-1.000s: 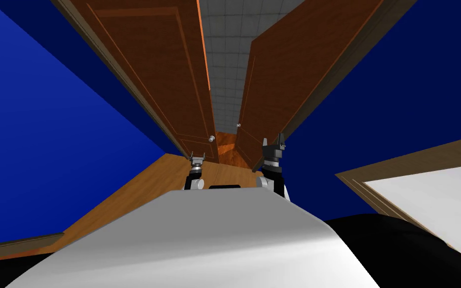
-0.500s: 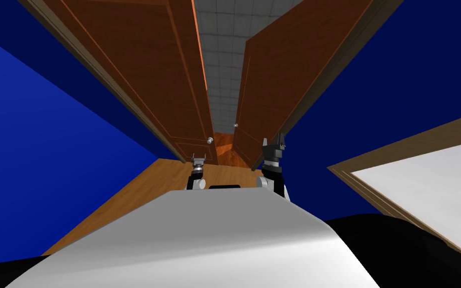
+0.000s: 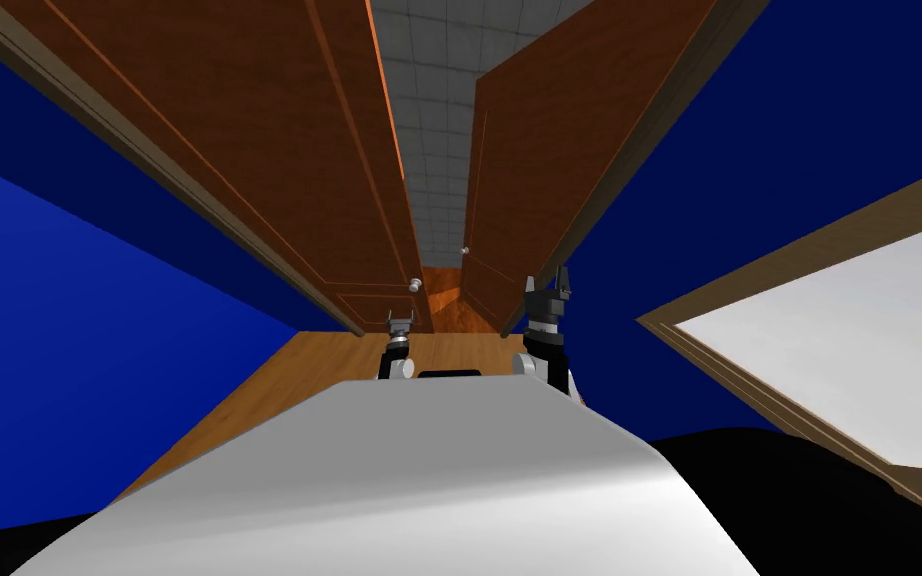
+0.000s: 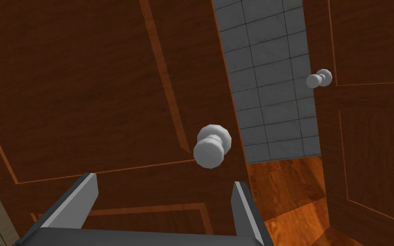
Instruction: Push the door open
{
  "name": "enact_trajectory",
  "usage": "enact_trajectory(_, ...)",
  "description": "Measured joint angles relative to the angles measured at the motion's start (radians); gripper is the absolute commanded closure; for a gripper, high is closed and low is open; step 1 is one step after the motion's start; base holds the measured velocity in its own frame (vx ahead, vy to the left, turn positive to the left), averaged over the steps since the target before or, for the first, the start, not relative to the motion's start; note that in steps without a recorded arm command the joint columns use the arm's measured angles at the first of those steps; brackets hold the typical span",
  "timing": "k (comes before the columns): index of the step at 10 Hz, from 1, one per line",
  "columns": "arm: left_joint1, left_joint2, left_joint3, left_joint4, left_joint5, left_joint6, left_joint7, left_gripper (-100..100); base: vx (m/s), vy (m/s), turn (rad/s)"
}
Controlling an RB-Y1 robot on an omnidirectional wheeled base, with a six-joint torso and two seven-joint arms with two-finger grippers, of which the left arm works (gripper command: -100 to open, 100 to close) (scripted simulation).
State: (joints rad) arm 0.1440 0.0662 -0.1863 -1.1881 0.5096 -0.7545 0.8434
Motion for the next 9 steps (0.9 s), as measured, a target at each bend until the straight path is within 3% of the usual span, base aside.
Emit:
enact_trajectory(7, -0.065, -0.032, -0.016, 0.163, 0.061, -0.052, 0.103, -100, 0.036, 0.127, -0.188)
enact_trajectory(9, -0.084, -0.046, -0.024, 0.222, 0.078, -0.076, 0.139, -100, 0.036, 0.166, -0.230)
